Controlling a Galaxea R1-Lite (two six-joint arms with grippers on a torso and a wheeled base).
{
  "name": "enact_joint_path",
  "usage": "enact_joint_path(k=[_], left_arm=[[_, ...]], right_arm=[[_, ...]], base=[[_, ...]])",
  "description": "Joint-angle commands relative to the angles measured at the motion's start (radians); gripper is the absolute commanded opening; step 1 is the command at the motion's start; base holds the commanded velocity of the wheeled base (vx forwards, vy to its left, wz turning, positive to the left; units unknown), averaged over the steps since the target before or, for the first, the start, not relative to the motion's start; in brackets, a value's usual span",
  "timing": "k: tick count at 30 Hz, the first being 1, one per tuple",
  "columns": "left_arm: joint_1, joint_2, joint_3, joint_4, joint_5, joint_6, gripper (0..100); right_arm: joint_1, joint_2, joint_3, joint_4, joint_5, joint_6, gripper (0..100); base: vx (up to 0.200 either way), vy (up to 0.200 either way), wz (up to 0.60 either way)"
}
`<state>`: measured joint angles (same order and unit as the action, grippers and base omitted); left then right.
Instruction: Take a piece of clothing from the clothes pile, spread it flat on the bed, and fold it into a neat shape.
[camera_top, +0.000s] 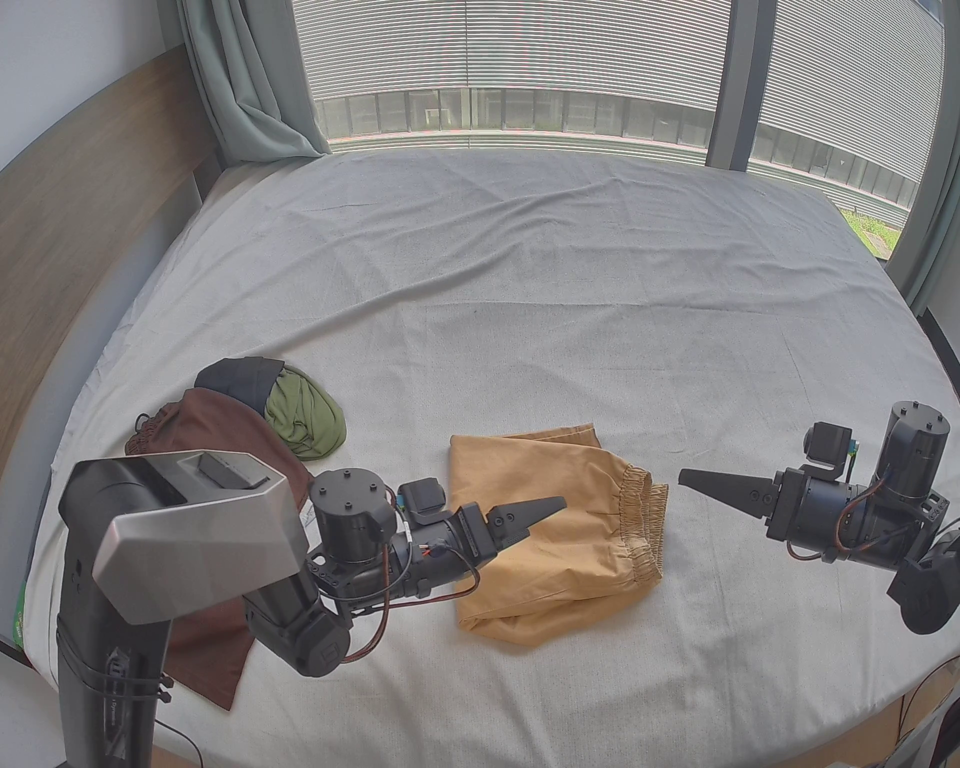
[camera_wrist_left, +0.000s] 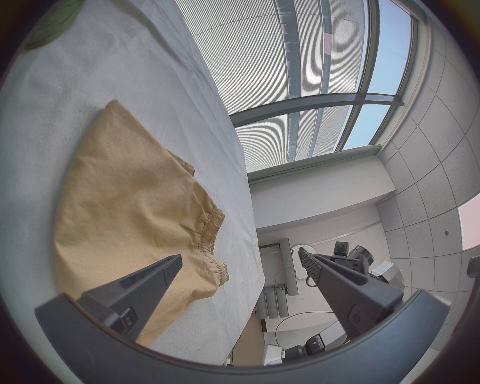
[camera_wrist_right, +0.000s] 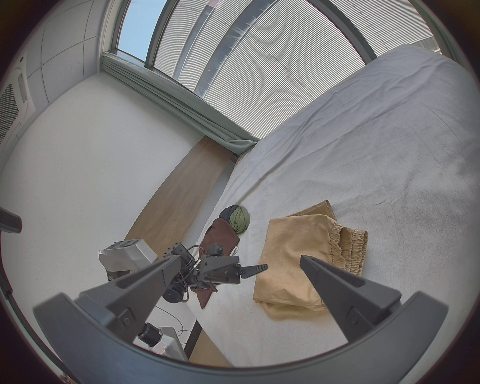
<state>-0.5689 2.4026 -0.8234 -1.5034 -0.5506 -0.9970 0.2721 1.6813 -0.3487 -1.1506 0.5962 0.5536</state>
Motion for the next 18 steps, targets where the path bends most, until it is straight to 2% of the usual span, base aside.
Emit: enact_joint_path(k=[1, 5, 8, 10, 14, 18], left_arm=[[0.040, -0.068, 0.066, -0.032, 0.000, 0.003, 100], [0.072, -0.118, 0.109, -0.037, -0.002, 0.018, 100], [0.116, -0.163, 0.162, -0.037, -0.002, 0.083, 100], [0.136, -0.178, 0.188, -0.035, 0.000, 0.133, 100], [0.201, -0.218, 0.267, -0.035, -0.002, 0.313, 100], [0.273, -0.255, 0.326, -0.037, -0.006, 0.428, 100]], right_arm=[[0.007, 0.034, 0.005, -0.008, -0.001, -0.001, 100], [0.022, 0.092, 0.022, -0.054, -0.004, 0.000, 100], [0.033, 0.204, 0.030, -0.161, -0.013, 0.003, 100], [0.035, 0.275, 0.030, -0.215, -0.024, 0.005, 100], [0.048, 0.472, 0.022, -0.382, -0.099, 0.011, 100], [0.059, 0.546, 0.004, -0.389, -0.111, 0.014, 100]], base=[[0.000, 0.000, 0.00], [0.000, 0.000, 0.00], [0.000, 0.000, 0.00], [0.000, 0.000, 0.00], [0.000, 0.000, 0.00], [0.000, 0.000, 0.00]])
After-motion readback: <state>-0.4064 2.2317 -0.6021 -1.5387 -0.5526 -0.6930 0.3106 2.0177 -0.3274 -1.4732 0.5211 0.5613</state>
